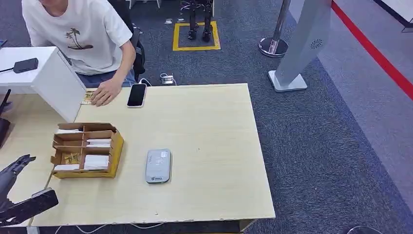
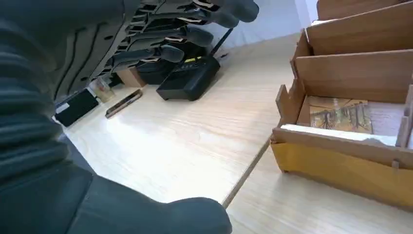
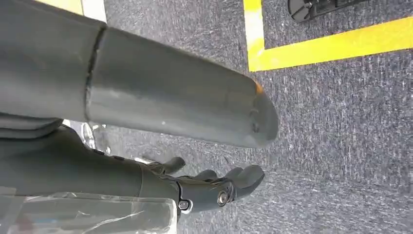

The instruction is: Pass the card to the sensor for recognition and then transmit it.

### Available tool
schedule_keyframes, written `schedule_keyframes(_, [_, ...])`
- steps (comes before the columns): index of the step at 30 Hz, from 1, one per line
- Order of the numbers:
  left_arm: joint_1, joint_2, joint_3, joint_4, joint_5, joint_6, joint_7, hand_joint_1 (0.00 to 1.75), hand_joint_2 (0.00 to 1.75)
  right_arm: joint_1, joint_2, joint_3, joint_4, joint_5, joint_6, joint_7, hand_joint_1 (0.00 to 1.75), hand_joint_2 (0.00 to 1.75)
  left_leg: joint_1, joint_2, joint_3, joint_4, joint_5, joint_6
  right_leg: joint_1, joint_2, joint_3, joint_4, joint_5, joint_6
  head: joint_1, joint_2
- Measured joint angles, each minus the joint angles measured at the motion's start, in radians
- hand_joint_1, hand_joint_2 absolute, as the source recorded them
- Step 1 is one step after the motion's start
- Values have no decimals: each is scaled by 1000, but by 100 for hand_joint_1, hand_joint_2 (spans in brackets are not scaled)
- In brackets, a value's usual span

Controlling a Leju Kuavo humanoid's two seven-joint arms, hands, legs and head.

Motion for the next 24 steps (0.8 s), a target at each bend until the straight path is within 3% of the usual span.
schedule_keyframes(12, [-102,-5,-52,64,-4,-18,-11,0,175,-3,0,0,-1,19,0,-1,0,0,0,0,0,0,0,0,0,1,0,0,0,0,0,0])
schedule_keyframes(24, [-248,-65,-168,157,17,-35,-53,0,175,-12,-1,0,-2,52,3,-8,0,0,0,1,1,0,0,0,0,1,0,0,0,0,0,0])
